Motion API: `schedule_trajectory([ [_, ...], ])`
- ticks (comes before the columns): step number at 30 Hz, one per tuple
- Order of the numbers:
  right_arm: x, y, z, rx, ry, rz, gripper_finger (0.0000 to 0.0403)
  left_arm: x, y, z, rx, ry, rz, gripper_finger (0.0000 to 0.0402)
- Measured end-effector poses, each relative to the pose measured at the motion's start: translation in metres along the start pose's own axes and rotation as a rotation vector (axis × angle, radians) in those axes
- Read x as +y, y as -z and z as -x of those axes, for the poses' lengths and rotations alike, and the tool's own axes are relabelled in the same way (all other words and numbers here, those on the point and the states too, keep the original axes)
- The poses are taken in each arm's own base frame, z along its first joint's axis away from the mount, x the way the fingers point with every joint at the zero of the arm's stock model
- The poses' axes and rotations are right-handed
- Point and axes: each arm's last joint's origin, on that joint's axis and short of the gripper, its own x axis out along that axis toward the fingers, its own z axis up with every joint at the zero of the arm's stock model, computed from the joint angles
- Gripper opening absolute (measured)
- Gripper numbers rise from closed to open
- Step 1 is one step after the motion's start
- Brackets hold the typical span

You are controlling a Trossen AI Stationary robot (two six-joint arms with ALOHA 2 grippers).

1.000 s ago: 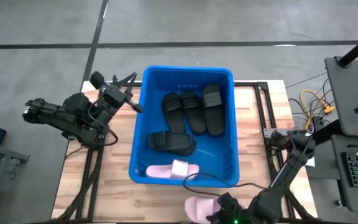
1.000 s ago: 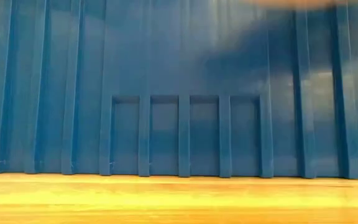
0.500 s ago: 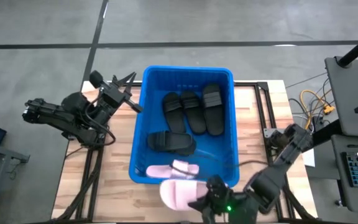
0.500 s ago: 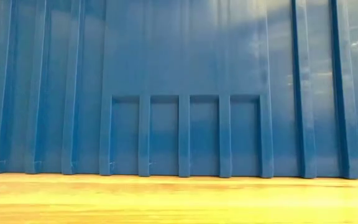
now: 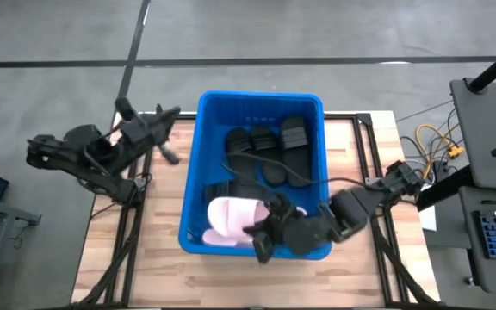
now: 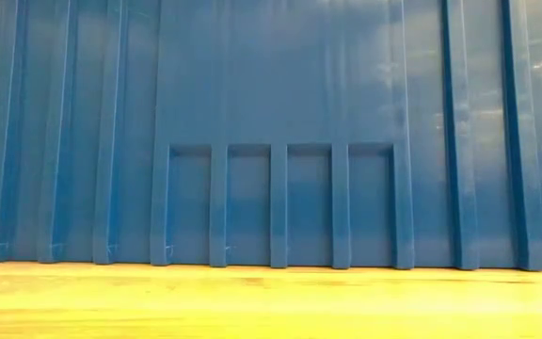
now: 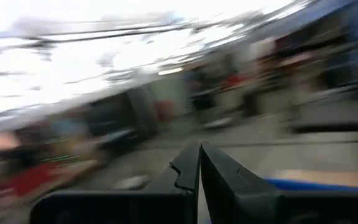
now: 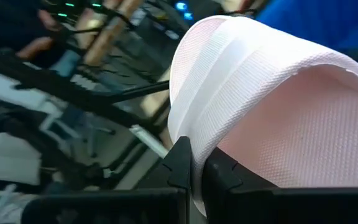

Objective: Pick and place slides into bin
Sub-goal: Put the pink slides into the blue organizer bin

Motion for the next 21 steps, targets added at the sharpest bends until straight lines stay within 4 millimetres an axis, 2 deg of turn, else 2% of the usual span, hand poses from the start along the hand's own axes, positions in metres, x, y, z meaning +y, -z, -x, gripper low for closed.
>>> schedule_trajectory([
  [3, -0.012, -0.015, -0.003, 0.008, 0.077, 0.01, 0.0011, 0.012, 0.009, 0.016, -0.04, 0.354, 0.157, 0.0],
  [5, -0.019, -0.026, -0.003, 0.024, 0.103, 0.014, 0.0011, 0.02, 0.017, 0.024, -0.005, 0.502, 0.217, 0.0],
  [10, -0.031, -0.054, -0.005, 0.051, 0.093, 0.043, 0.0011, 0.029, 0.033, 0.034, 0.1, 0.518, 0.188, 0.0],
  [16, -0.049, -0.083, -0.018, 0.127, 0.075, -0.007, 0.0011, 0.041, 0.034, 0.04, 0.081, 0.518, 0.174, 0.0],
  [21, -0.062, -0.094, -0.031, 0.224, 0.043, -0.033, 0.0011, 0.055, 0.035, 0.046, 0.081, 0.444, 0.187, 0.0],
])
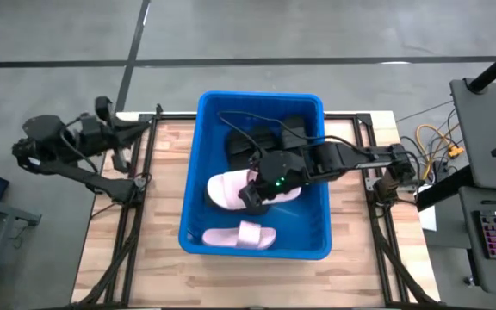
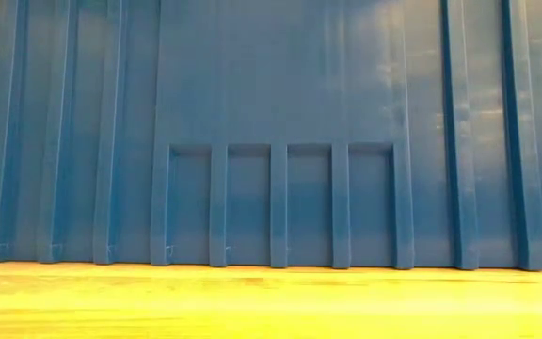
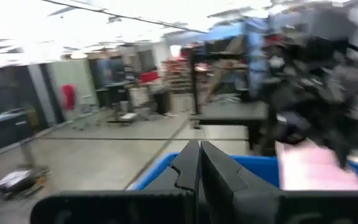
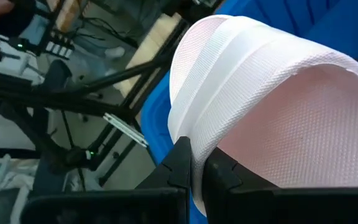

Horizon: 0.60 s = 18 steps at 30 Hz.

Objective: Pick and place slides into bin
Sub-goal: Put the pink slides into the blue organizer bin

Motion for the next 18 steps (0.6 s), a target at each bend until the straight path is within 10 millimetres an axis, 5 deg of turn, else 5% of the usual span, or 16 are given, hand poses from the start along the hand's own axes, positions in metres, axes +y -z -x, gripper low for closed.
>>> schedule_trajectory([
  [9, -0.008, -0.002, -0.029, -0.036, -0.054, -0.123, 0.0011, 0.014, 0.005, 0.019, 0.018, -0.062, -0.007, 0.0],
  [18, -0.021, 0.023, -0.067, -0.043, -0.017, -0.223, 0.0011, 0.033, 0.008, 0.047, -0.032, -0.072, 0.028, 0.0],
])
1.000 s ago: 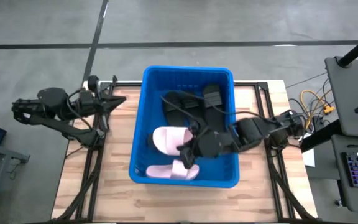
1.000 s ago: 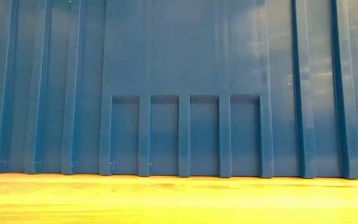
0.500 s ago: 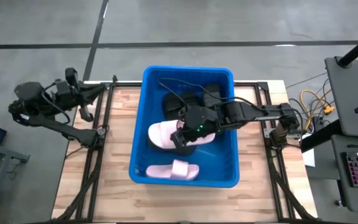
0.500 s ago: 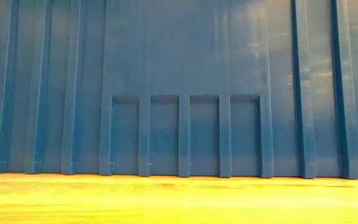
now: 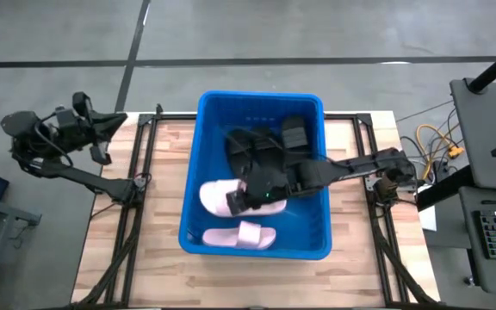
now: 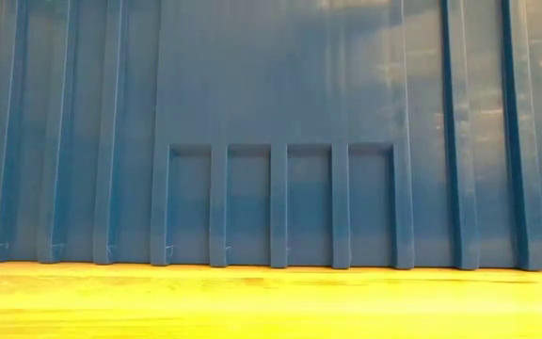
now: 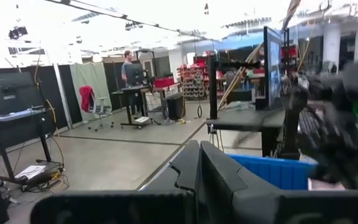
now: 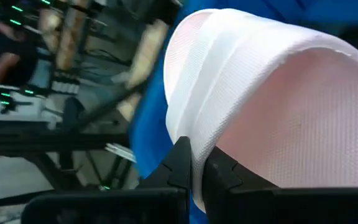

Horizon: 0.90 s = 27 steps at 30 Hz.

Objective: Pick and place slides into bin
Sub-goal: Put the pink slides into the blue organizer bin

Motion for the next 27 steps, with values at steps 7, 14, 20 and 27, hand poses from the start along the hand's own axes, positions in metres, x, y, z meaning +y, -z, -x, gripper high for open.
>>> schedule_trajectory([
  [7, -0.019, 0.03, -0.031, 0.005, -0.051, -0.089, 0.0011, 0.017, 0.002, 0.021, -0.06, -0.009, 0.048, 0.0],
  [14, -0.045, 0.042, -0.052, 0.004, -0.046, -0.126, 0.0011, 0.026, 0.003, 0.034, -0.105, 0.009, 0.077, 0.0],
  [20, -0.054, 0.046, -0.06, 0.02, -0.083, -0.137, 0.0011, 0.026, 0.003, 0.036, -0.112, 0.021, 0.079, 0.0],
  [27, -0.067, 0.053, -0.067, 0.046, -0.067, -0.164, 0.0011, 0.026, 0.003, 0.035, -0.111, 0.021, 0.075, 0.0],
])
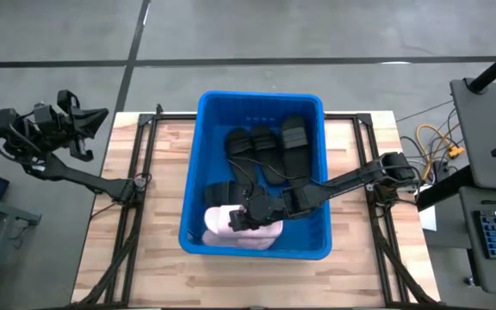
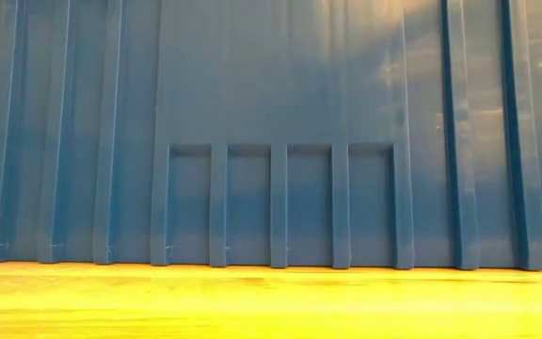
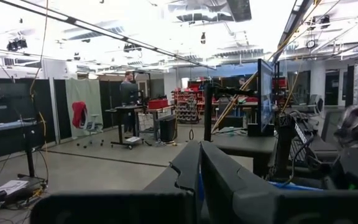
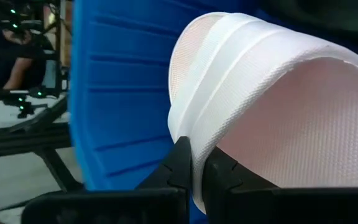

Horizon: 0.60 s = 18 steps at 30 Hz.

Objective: Pick and place slides into bin
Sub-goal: Put the pink slides into the blue organizer bin

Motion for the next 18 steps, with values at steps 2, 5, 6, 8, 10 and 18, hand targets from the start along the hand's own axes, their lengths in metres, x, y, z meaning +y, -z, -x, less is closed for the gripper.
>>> schedule_trajectory([
  [2, -0.002, 0.001, -0.004, 0.011, -0.013, 0.001, 0.0011, 0.0, 0.0, 0.0, 0.0, 0.0, 0.0, 0.0],
  [5, -0.002, 0.003, -0.011, 0.029, -0.037, 0.019, 0.0011, 0.0, 0.0, 0.001, -0.002, -0.001, 0.001, 0.0],
  [6, -0.002, 0.003, -0.016, 0.041, -0.05, 0.028, 0.0011, 0.001, 0.0, 0.001, -0.002, -0.002, -0.001, 0.0],
  [8, -0.003, 0.006, -0.027, 0.072, -0.061, 0.044, 0.0011, 0.001, 0.0, 0.001, -0.002, -0.002, -0.031, 0.0],
  [10, -0.009, 0.008, -0.039, 0.083, -0.031, 0.065, 0.0011, 0.0, 0.0, 0.0, -0.002, -0.003, -0.047, 0.0],
  [18, -0.015, 0.009, -0.059, 0.089, -0.019, 0.077, 0.0011, 0.0, 0.0, 0.0, -0.002, -0.003, -0.048, 0.0],
])
